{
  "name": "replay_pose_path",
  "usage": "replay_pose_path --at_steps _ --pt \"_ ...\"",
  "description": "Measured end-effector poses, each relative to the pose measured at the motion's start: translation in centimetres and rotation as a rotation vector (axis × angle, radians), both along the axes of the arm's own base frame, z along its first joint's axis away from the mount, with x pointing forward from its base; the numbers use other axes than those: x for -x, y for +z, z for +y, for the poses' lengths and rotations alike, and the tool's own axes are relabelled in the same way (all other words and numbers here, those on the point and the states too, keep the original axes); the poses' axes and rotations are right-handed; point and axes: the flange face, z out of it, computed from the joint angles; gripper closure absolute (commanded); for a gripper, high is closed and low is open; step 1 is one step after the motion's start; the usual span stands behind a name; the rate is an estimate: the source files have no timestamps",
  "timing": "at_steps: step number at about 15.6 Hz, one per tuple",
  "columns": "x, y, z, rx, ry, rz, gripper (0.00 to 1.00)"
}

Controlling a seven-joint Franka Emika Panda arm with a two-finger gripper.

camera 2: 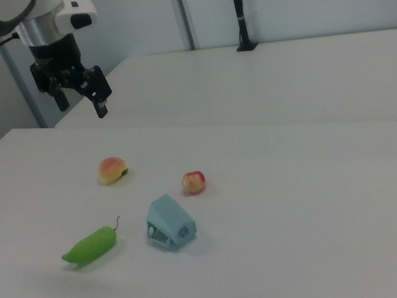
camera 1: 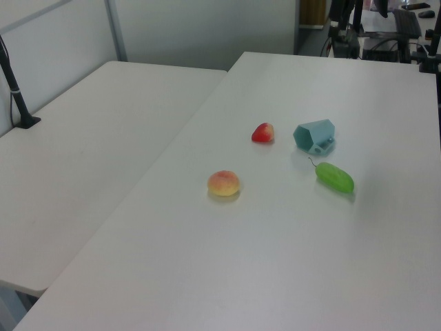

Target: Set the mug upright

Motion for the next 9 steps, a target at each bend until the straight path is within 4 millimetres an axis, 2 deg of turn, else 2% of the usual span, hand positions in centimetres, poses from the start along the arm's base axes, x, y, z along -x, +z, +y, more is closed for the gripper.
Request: replay_pose_path --at_steps 9 --pt "0.02 0.07 -0.32 0.0 -0.002 -0.002 0.0"
